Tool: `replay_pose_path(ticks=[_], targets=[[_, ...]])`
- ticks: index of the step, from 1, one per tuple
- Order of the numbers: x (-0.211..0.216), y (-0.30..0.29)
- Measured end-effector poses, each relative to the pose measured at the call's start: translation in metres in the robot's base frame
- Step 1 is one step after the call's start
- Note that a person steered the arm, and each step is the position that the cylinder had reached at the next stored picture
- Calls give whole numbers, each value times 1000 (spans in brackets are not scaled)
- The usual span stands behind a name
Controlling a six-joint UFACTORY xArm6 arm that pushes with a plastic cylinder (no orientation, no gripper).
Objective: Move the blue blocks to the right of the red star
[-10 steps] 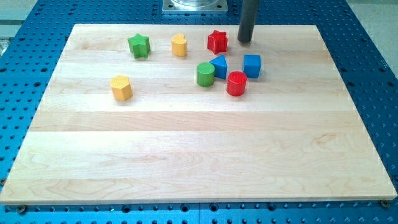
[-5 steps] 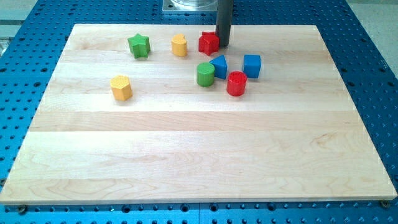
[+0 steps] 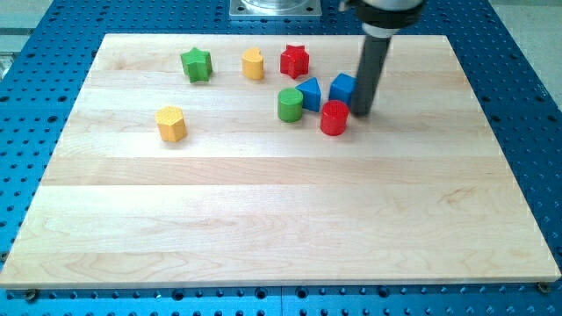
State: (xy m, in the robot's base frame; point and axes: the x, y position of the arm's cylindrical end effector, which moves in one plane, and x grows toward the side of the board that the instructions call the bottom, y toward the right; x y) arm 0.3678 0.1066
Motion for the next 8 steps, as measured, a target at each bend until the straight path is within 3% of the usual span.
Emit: replay_pose_path(ticks=[1, 3, 5, 6, 7, 8], targets=[[7, -15], [-45, -15], [-56, -14], [-52, -10], [-6, 19], [28, -24]])
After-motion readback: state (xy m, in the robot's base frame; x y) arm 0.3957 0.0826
